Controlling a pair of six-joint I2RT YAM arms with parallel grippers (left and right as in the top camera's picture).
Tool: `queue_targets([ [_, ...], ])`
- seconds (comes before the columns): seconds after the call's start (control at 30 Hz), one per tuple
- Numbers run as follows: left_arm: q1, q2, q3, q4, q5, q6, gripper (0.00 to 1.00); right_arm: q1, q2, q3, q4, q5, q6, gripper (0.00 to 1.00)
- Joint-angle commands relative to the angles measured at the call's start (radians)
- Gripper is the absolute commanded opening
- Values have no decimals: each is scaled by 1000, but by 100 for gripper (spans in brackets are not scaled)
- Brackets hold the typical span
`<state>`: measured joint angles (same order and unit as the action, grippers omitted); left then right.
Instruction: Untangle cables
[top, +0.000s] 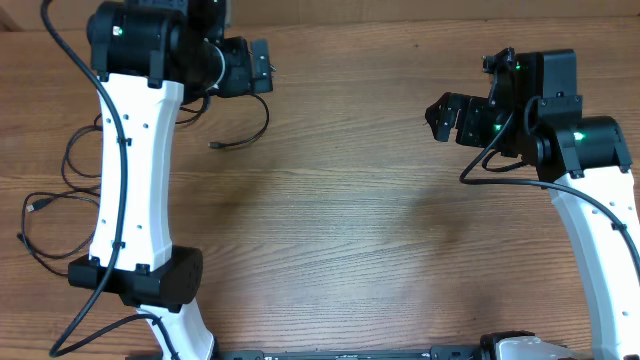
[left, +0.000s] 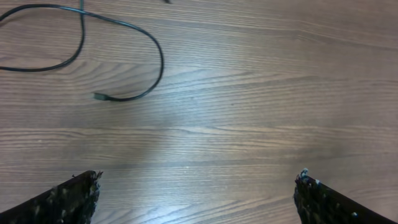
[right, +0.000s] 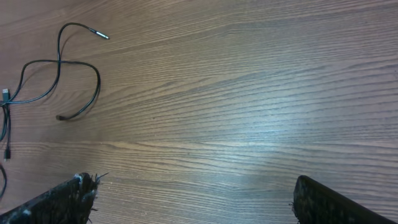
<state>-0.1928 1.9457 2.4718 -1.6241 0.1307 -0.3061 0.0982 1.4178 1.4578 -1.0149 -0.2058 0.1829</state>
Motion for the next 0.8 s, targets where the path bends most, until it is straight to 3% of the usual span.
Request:
queue_targets([
  [0.0, -34, -42, 1, 2, -7, 22, 100, -4, -1, 14, 2, 0, 0, 100],
  [0.77, -64, -44, 1, 2, -8, 22, 100, -4, -1, 14, 2, 0, 0, 100],
])
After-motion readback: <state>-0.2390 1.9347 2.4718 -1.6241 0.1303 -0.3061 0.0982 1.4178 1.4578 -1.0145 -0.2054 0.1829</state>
